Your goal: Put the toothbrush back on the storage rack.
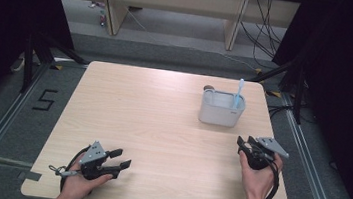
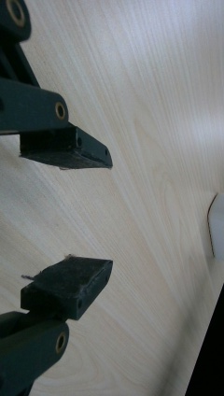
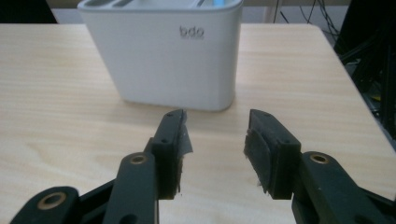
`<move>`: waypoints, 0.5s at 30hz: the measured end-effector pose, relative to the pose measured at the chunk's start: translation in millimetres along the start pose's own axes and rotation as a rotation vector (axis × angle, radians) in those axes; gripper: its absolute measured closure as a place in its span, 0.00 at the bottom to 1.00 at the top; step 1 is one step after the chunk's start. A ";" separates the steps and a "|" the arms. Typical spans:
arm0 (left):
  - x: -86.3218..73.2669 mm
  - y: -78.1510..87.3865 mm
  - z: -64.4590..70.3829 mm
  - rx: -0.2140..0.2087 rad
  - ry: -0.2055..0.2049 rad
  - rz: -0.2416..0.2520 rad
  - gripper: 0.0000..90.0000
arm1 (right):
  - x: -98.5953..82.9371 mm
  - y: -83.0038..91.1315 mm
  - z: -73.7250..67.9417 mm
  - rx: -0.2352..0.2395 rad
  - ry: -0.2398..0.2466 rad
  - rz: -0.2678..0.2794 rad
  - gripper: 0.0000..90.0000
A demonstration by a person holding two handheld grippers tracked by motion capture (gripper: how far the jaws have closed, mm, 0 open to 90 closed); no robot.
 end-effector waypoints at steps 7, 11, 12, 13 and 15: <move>0.1 0.2 -0.2 0.002 0.002 0.003 0.48 | -20.3 1.3 -3.0 0.007 0.036 0.031 0.65; 0.3 0.3 -1.0 0.000 0.012 0.003 0.48 | -24.4 1.6 -4.7 0.005 0.031 0.057 0.65; 0.4 0.4 -1.1 -0.001 0.015 0.005 0.48 | -25.1 1.4 -4.8 0.021 0.018 0.057 0.65; 0.6 -0.2 -0.8 -0.012 0.020 0.014 0.48 | -25.2 2.8 -6.0 -0.004 -0.021 0.068 0.65; 0.6 0.0 -1.0 -0.013 0.020 0.015 0.48 | -25.4 3.1 -2.8 -0.008 0.027 0.076 0.66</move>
Point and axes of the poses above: each handheld gripper's, and its own axes: y roughly backward along the jaws, x roughly out of its top, z roughly to its right, the point moved 7 cm from there along -y, roughly forward along the jaws, and after that the axes turned 5 degrees about x, right-handed, at the moved point
